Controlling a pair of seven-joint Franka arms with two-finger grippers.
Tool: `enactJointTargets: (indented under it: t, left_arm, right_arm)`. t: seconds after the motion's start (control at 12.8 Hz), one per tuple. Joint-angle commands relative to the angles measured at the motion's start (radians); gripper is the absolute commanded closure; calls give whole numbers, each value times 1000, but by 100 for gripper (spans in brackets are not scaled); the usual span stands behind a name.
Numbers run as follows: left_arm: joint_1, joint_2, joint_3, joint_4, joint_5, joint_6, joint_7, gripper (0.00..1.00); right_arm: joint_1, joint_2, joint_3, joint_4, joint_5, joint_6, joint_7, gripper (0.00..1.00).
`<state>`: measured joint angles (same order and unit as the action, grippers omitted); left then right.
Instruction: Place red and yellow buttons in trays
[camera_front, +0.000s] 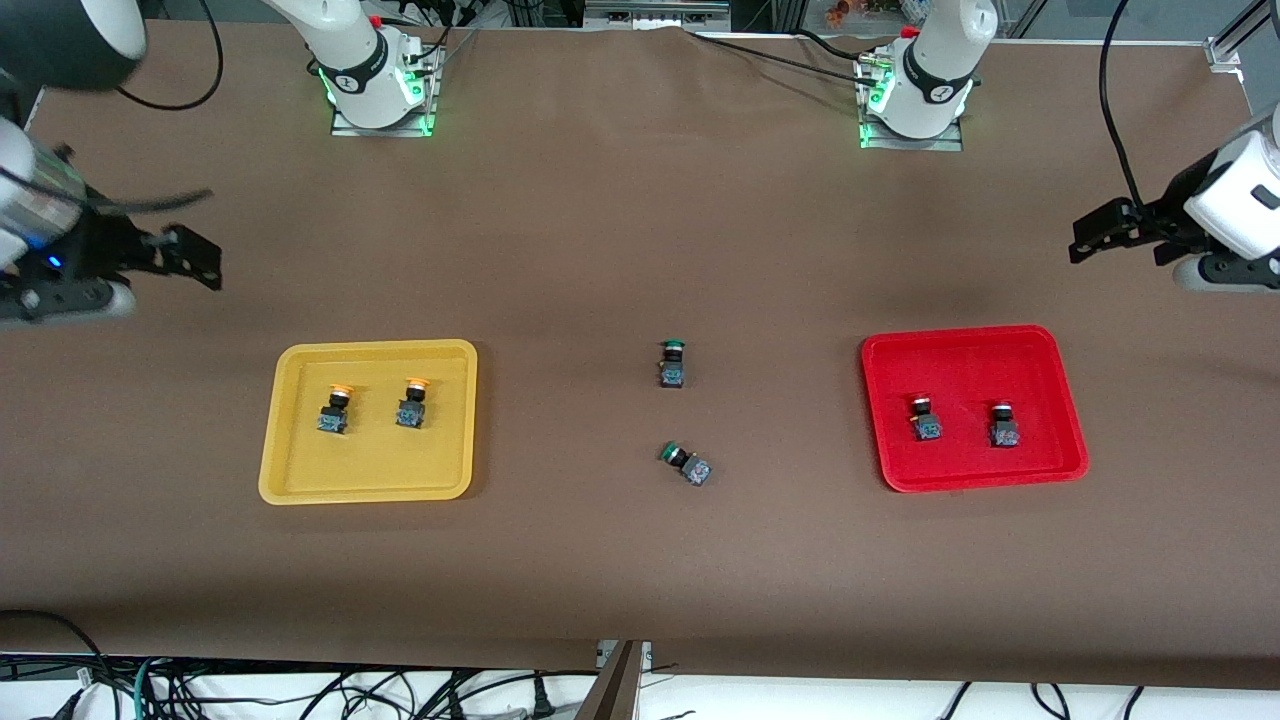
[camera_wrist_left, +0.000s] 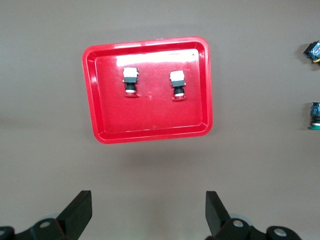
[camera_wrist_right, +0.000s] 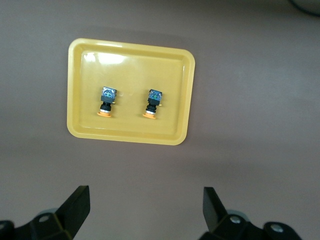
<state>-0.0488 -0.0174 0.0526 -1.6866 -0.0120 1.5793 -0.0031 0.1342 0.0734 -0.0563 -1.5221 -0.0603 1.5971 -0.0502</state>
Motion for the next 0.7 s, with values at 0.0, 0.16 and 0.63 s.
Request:
enactJointTargets:
  t: [0.0,0.16,0.63]
  left_arm:
    - [-17,-1,13,-9,14,24,-6,0]
    - [-11,5,13,4,12,16,-6,0]
    - [12,1,15,5,0,16,-6,0]
  right_arm:
    - [-30,-81,29,-69,-19,-6,-13,0]
    - [-45,-86,30,-72,19,-93,9,0]
    - [-61,-87,21,-69,82,-126,-2,0]
